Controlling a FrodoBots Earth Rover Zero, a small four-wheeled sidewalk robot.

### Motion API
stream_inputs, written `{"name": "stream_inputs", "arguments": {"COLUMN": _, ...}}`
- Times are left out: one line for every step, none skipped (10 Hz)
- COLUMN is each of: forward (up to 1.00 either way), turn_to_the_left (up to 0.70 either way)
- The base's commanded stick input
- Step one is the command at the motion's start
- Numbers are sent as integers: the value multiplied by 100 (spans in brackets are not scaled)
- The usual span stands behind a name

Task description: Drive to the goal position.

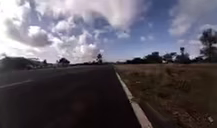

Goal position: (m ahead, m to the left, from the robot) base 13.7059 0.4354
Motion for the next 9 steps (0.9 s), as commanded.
{"name": "stream_inputs", "arguments": {"forward": 50, "turn_to_the_left": 0}}
{"name": "stream_inputs", "arguments": {"forward": 50, "turn_to_the_left": 0}}
{"name": "stream_inputs", "arguments": {"forward": 50, "turn_to_the_left": 0}}
{"name": "stream_inputs", "arguments": {"forward": 50, "turn_to_the_left": 0}}
{"name": "stream_inputs", "arguments": {"forward": 50, "turn_to_the_left": 0}}
{"name": "stream_inputs", "arguments": {"forward": 50, "turn_to_the_left": 0}}
{"name": "stream_inputs", "arguments": {"forward": 50, "turn_to_the_left": 0}}
{"name": "stream_inputs", "arguments": {"forward": 50, "turn_to_the_left": 0}}
{"name": "stream_inputs", "arguments": {"forward": 50, "turn_to_the_left": 0}}
